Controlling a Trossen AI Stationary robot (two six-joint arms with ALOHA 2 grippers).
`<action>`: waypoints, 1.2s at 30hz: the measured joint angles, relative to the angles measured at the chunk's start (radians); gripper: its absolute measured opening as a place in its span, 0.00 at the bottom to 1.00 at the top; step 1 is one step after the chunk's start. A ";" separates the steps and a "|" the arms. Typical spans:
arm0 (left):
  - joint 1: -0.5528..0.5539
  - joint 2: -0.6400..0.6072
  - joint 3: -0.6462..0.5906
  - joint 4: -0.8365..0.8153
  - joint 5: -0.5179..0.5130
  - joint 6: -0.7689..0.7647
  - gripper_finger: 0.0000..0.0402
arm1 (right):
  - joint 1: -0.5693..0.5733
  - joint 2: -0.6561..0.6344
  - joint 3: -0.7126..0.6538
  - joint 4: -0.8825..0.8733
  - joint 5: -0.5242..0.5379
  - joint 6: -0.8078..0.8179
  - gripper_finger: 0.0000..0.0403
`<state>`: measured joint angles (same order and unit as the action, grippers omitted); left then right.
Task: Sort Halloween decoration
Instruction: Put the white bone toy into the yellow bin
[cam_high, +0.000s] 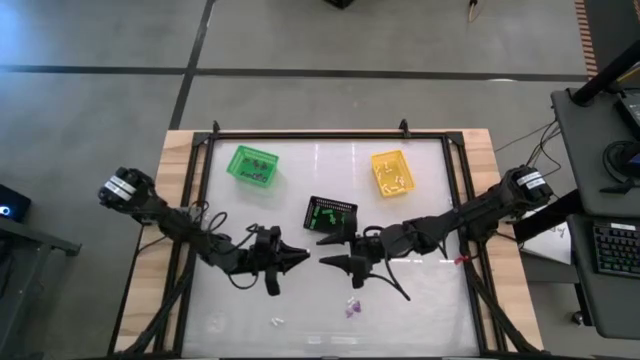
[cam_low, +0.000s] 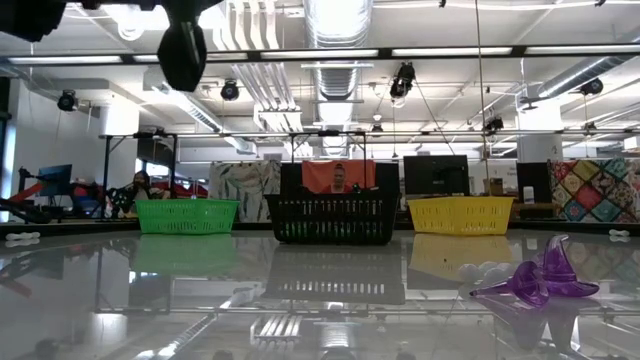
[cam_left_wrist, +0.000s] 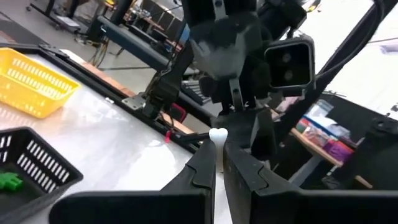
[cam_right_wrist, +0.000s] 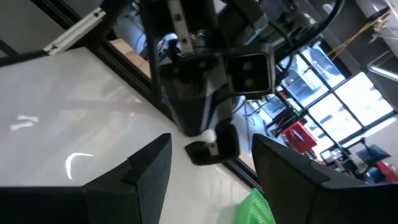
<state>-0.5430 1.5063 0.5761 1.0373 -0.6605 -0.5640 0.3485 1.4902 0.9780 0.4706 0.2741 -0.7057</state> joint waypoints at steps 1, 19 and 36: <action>0.005 0.012 0.011 0.000 0.000 0.005 0.00 | -0.003 0.000 0.001 0.000 0.001 -0.003 0.53; 0.048 0.105 0.131 -0.012 0.062 0.058 0.00 | -0.009 0.000 0.000 -0.028 -0.004 -0.005 0.53; 0.061 0.103 0.118 -0.013 0.062 0.042 0.00 | -0.008 0.000 0.000 -0.047 -0.003 -0.020 0.53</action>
<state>-0.4824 1.6093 0.6937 1.0246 -0.5987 -0.5218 0.3401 1.4902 0.9775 0.4232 0.2710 -0.7254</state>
